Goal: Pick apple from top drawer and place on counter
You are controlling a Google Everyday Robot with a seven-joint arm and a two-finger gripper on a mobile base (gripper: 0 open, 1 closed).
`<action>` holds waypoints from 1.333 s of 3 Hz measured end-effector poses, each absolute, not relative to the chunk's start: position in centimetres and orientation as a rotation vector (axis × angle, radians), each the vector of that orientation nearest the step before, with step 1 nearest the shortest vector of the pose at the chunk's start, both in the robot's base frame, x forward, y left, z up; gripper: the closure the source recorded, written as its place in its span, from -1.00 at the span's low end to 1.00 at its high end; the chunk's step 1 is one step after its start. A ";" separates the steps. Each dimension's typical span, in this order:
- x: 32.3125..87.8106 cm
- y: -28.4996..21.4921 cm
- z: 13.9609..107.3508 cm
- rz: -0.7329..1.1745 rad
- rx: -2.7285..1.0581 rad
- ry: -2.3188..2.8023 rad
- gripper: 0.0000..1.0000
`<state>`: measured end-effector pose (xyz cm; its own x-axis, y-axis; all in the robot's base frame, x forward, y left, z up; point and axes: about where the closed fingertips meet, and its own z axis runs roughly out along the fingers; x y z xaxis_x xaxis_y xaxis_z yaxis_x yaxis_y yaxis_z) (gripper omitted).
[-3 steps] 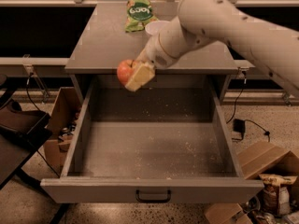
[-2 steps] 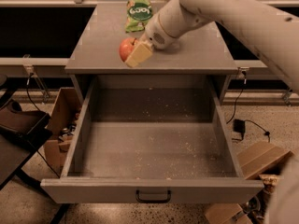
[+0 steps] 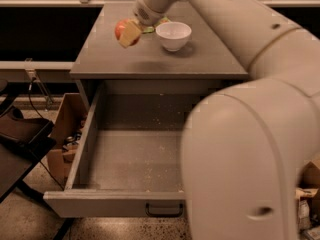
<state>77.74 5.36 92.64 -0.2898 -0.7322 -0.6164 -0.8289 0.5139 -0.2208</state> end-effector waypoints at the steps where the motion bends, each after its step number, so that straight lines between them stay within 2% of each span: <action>1: 80.2 10.0 90.4 0.144 -1.330 2.104 1.00; 3: 82.8 13.8 84.1 0.160 -1.382 2.119 1.00; 4: 82.8 13.8 84.5 0.160 -1.382 2.119 0.62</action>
Offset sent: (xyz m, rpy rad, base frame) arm 0.0703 0.1079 -0.0834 -0.1220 0.0562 0.0644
